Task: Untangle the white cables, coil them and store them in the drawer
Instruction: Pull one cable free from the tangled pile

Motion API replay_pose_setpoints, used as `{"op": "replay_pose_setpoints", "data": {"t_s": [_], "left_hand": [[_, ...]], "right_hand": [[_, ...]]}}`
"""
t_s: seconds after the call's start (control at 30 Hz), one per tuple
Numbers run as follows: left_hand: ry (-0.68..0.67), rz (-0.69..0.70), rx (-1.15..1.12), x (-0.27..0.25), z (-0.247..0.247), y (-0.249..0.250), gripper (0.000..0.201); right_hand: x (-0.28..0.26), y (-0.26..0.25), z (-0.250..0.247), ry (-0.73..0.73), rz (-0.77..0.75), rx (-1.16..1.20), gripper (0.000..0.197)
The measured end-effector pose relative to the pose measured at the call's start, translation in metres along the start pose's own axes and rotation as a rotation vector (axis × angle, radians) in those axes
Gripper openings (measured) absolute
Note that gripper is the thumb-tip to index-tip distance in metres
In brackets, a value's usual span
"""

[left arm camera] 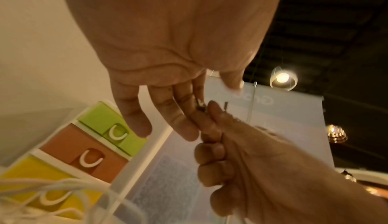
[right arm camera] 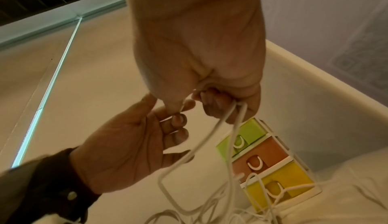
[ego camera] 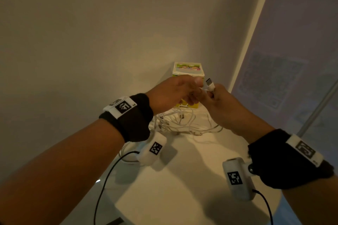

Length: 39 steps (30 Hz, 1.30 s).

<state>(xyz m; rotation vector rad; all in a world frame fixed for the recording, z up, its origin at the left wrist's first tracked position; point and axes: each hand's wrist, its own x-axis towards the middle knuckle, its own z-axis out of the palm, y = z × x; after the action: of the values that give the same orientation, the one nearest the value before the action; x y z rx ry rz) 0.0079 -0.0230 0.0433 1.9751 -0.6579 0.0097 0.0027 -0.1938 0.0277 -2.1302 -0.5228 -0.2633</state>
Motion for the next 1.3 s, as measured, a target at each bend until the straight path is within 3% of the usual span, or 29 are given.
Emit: {"op": "replay_pose_setpoints", "data": {"t_s": [0.07,0.13,0.23,0.33,0.43,0.53,0.6,0.7,0.77,0.83,0.87,0.97,1.1,1.17,1.3], "left_hand": [[-0.005,0.038,0.039,0.002,0.0,0.001,0.029],[0.004,0.064,0.141,0.003,0.001,0.0,0.023],[0.005,0.047,0.214,0.003,0.002,0.0,0.013],[0.001,0.026,0.208,0.002,0.0,0.004,0.016],[0.049,-0.025,-0.004,-0.002,-0.005,0.006,0.016],[-0.021,-0.084,-0.04,-0.003,-0.008,-0.005,0.048],[-0.198,-0.135,0.207,-0.003,-0.005,-0.023,0.077],[-0.281,-0.203,0.654,0.0,0.003,-0.052,0.114],[-0.262,-0.334,0.811,0.001,0.001,-0.057,0.099],[-0.283,-0.412,0.744,0.006,-0.004,-0.064,0.042],[-0.302,-0.382,0.727,0.004,-0.005,-0.062,0.02],[-0.271,-0.246,0.825,0.005,-0.005,-0.052,0.028],[-0.145,0.013,0.937,0.009,0.005,-0.029,0.023],[-0.099,0.106,0.926,0.012,0.005,-0.028,0.023],[-0.117,0.102,0.695,0.015,-0.005,-0.031,0.023]], "right_hand": [[0.0,0.001,0.0,-0.038,0.107,-0.021,0.048],[-0.004,0.0,-0.002,-0.088,0.168,-0.08,0.038],[-0.012,-0.011,-0.003,-0.179,0.06,-0.229,0.024],[-0.011,-0.012,-0.002,-0.223,-0.028,-0.278,0.006],[-0.009,-0.012,-0.004,-0.144,-0.091,-0.321,0.017],[-0.005,-0.012,-0.007,0.014,-0.121,-0.304,0.027],[-0.006,-0.022,-0.009,0.12,-0.165,-0.233,0.033],[-0.011,-0.041,-0.017,0.238,-0.169,-0.1,0.038],[-0.014,-0.048,-0.024,0.289,-0.194,-0.159,0.039],[-0.015,-0.049,-0.03,0.307,-0.216,-0.292,0.038],[-0.014,-0.047,-0.032,0.28,-0.202,-0.373,0.037],[-0.011,-0.033,-0.025,0.113,-0.139,-0.595,0.042],[-0.013,-0.011,-0.002,-0.076,-0.136,-0.648,0.037],[-0.011,-0.006,0.003,-0.08,-0.089,-0.636,0.031],[-0.005,-0.004,-0.003,0.016,-0.052,-0.462,0.014]]}}
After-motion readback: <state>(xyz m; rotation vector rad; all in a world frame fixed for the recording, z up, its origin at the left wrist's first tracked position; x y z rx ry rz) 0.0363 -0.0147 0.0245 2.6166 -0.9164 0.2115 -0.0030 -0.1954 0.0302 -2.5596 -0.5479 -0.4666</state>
